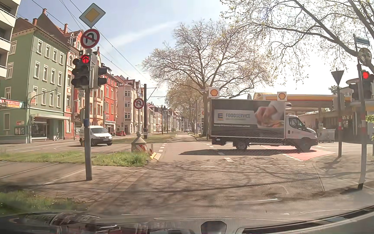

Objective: Follow the waypoints while adhering to traffic rules and regulations

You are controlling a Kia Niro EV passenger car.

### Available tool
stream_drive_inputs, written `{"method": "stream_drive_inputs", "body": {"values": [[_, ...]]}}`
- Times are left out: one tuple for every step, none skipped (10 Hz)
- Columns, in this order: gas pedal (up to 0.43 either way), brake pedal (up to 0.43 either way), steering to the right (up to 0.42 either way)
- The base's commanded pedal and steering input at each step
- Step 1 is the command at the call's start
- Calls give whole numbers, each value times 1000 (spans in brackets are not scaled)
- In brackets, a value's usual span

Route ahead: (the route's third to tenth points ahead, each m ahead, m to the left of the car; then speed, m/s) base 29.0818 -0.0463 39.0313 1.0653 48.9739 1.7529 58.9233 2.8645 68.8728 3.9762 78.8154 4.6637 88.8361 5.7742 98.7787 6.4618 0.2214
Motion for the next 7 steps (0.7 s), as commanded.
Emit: {"method": "stream_drive_inputs", "body": {"values": [[0,159,-4],[0,165,-4],[0,171,-4],[0,171,-4],[0,177,-4],[0,183,-4],[0,195,-4]]}}
